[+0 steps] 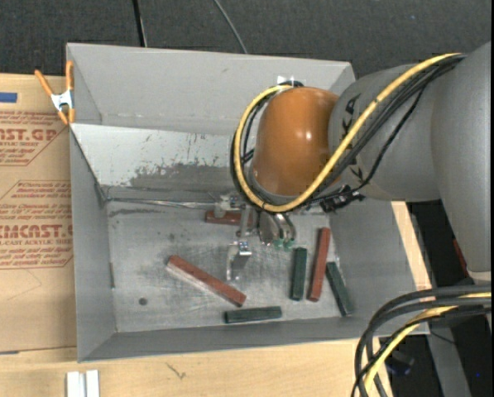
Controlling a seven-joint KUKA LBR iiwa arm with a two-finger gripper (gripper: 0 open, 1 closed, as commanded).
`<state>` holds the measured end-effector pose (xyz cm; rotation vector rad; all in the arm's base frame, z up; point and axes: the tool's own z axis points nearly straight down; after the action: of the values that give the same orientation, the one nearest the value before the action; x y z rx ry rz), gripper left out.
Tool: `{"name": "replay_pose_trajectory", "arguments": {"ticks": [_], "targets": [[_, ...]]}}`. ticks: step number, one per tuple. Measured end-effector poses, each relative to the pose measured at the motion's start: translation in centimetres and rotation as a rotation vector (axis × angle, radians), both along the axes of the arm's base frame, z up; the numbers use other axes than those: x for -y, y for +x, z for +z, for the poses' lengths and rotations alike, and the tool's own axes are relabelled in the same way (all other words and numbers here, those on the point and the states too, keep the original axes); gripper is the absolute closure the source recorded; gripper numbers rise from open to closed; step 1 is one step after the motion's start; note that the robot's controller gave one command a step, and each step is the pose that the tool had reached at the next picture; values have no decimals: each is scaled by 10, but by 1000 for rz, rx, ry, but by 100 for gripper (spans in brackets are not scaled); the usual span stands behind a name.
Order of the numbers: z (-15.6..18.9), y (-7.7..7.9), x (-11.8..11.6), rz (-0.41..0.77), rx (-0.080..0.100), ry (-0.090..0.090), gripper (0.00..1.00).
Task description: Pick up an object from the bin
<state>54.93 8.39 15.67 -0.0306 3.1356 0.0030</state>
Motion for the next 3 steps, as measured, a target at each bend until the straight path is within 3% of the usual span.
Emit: {"name": "replay_pose_trajectory", "arguments": {"ticks": [1,2,3], "targets": [[-33,-44,-15,-69,-7,-1,0],[-84,-43,-9,-130,-14,1,100],[-84,-43,-9,-130,-14,1,100]]}}
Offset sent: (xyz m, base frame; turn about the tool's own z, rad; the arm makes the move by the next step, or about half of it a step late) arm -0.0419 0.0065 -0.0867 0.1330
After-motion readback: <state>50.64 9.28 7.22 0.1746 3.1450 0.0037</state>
